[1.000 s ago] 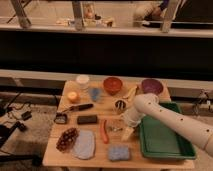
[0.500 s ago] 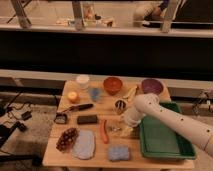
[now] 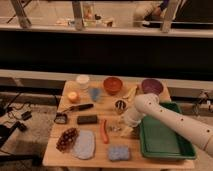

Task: Place fork in plastic cup

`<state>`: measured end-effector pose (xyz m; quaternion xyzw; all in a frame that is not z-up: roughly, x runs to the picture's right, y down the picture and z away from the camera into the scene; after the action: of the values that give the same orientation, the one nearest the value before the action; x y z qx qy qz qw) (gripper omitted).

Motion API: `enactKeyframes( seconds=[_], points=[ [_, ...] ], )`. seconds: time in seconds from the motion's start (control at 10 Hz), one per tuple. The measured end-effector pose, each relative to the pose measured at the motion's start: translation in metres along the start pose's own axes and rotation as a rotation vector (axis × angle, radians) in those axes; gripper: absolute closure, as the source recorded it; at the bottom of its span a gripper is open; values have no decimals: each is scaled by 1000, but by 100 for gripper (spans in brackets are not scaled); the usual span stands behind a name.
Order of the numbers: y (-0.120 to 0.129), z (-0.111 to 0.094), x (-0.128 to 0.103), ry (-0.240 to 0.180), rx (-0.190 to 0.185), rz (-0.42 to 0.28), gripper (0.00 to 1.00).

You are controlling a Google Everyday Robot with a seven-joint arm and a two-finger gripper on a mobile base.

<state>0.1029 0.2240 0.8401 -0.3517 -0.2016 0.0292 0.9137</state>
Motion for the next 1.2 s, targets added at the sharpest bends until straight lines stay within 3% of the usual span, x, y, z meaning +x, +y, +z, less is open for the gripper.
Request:
enactKeyframes(
  seconds=[0.6,0.9,1.0,1.2],
  points=[
    [2,-16,-12,-1,6,-33,41],
    [1,-10,-14,-3,-4,-38,41],
    [0,-7,-13,-3,-9,-38,43],
    [0,-2,-10,0,-17,-33,59]
  ],
)
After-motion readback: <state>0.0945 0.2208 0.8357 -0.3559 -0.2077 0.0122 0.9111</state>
